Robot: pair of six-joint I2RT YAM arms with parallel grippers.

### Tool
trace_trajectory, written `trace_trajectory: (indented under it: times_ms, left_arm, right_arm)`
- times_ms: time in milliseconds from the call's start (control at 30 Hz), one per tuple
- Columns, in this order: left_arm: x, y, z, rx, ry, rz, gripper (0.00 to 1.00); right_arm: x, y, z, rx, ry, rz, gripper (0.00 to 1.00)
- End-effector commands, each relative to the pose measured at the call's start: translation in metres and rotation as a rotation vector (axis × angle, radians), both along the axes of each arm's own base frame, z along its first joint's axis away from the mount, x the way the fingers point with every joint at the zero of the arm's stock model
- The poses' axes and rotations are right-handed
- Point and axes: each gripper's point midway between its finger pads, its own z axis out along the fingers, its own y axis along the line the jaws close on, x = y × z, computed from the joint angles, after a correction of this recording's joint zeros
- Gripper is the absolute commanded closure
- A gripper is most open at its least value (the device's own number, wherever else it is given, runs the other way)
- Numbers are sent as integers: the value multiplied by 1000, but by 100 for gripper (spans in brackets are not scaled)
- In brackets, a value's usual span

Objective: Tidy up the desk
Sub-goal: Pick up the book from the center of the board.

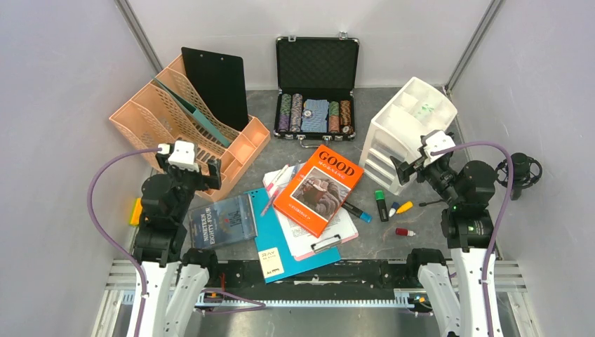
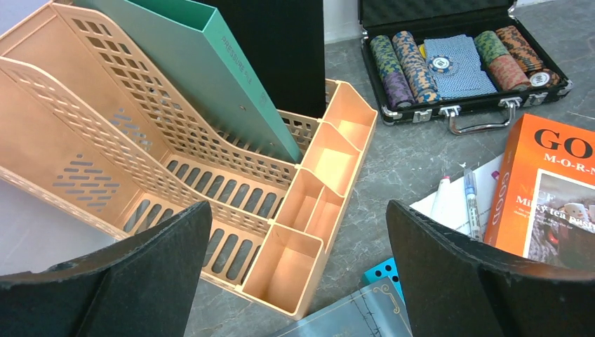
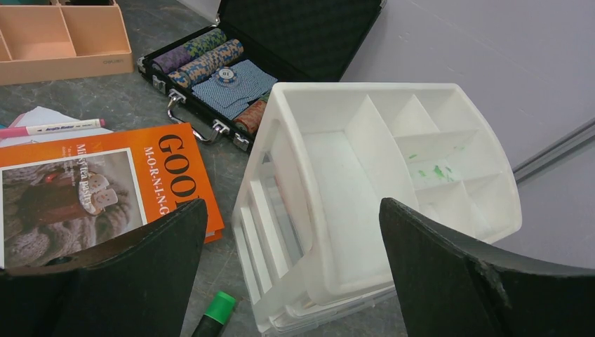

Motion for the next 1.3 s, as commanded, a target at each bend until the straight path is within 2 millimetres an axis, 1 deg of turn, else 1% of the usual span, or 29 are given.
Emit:
trace_trajectory:
  times_ms: [0,133,267,400,500,633,667,767,867,933,1000,1067,1100,1133,1167,1233,1267]
  left_arm:
    - [-5,-6,4,46,-14,-57,0]
    - [-10,-13,-3,70,8,-109,0]
    - [-17,-15,-8,84,21,-134,0]
    - [-31,-24,-16,130,50,-217,0]
    - [-42,-26,-27,173,123,-260,0]
    - [-54,-22,-47,269,251,-306,0]
    - [-55,-20,-52,292,273,-311,0]
    - [-54,-16,-59,316,311,-305,0]
    - [-55,-25,-64,310,325,-366,0]
    - [-50,-32,-65,285,326,-399,0]
    - [-44,-39,-68,253,339,-423,0]
    - [-35,-44,-72,228,361,-438,0]
    - [-30,-46,-74,217,376,-445,0]
    - [-25,-47,-76,211,388,-454,0]
    - [-21,-50,-77,201,401,-470,0]
    - [-15,-57,-78,183,421,-509,0]
    - [-13,-62,-75,168,424,-533,0]
  right_arm:
    - [-3,3,4,-9,-27,20,2]
    - [-2,2,6,-8,-25,11,2]
    - [-4,2,7,-11,-25,14,2]
    - [-7,6,8,-37,-22,50,2]
    - [-9,15,5,-41,-5,107,2]
    - [-6,32,-2,-24,67,207,2]
    - [-5,34,0,-30,67,217,2]
    - [-2,46,8,-67,54,256,2]
    - [3,59,13,-104,49,293,2]
    - [5,74,10,-137,53,326,2]
    - [6,94,3,-187,61,354,2]
    - [1,121,-12,-262,68,384,1]
    - [-4,135,-21,-300,70,401,1]
    - [-7,144,-30,-333,69,407,1]
    - [-14,155,-42,-362,74,434,1]
    - [-21,166,-66,-422,84,463,1]
    - [-23,167,-79,-450,97,476,1]
